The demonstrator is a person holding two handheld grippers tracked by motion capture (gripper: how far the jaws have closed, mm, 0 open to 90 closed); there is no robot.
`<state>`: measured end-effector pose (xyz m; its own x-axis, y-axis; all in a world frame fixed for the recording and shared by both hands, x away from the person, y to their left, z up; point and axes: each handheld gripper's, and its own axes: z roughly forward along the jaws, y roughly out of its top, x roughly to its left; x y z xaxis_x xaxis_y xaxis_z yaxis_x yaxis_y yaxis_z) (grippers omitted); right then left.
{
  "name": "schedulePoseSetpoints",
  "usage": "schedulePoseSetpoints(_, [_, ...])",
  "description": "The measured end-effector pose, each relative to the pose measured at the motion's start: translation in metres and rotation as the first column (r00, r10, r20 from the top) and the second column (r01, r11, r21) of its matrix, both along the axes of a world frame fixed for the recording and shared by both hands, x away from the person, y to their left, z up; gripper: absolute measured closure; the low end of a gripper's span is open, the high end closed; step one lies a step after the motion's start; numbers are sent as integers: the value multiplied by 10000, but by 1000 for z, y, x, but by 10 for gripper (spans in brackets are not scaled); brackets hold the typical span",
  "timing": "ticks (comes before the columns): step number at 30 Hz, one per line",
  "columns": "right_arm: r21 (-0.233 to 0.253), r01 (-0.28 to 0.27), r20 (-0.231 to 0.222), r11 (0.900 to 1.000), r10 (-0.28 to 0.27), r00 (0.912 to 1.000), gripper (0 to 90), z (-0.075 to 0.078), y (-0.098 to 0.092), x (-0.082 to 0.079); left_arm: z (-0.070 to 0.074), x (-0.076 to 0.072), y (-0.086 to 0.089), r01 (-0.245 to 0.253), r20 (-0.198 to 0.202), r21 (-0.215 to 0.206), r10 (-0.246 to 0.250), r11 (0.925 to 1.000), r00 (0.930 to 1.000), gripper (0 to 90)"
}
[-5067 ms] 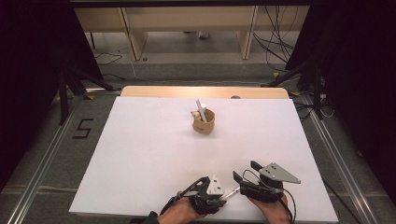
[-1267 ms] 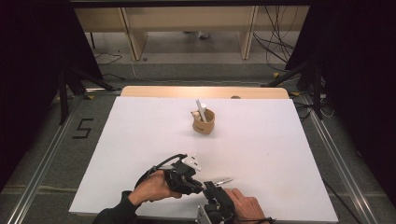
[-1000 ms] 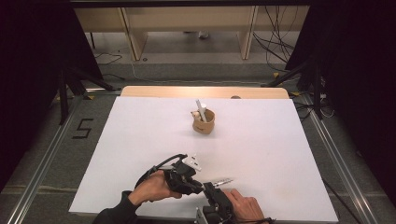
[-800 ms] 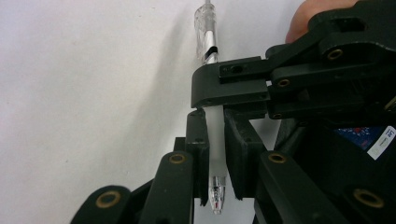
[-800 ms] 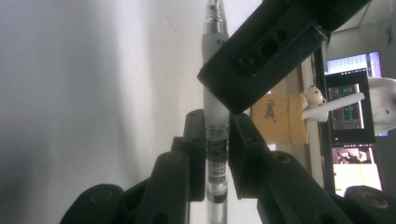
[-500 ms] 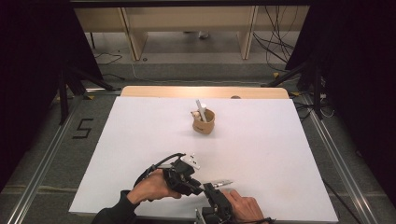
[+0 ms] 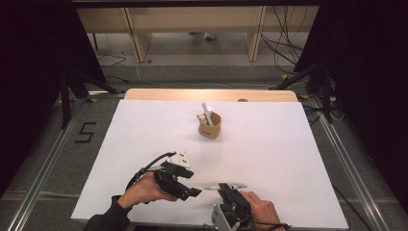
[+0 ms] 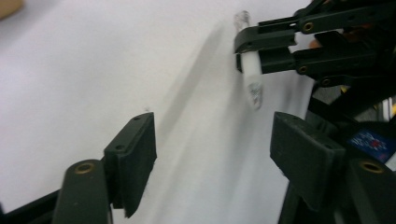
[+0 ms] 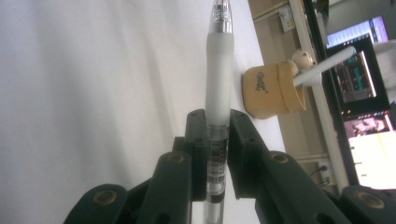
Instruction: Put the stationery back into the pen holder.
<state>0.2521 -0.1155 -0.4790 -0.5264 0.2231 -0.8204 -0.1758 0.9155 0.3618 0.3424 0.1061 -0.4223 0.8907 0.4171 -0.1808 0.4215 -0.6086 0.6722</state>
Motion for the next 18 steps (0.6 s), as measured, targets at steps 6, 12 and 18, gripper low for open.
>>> schedulePoseSetpoints(6, [1652, 522, -780, 9849, -397, 9962, 800, 12, -8, 11, -7, 1, 22, -852, 397, -762, 884, 9934, 9953, 269])
schedulePoseSetpoints(12, [3549, 1472, -1839, 9232, -854, 9792, 800, 28, -22, 35, -13, 6, 43, -2161, 945, -1388, 2301, 9665, 9686, 262])
schedulePoseSetpoints(18, [5449, 2514, -3214, 7999, -777, 9437, 800, 44, -36, 66, -21, 6, 58, -2764, 1033, -1733, 2966, 9453, 9494, 243])
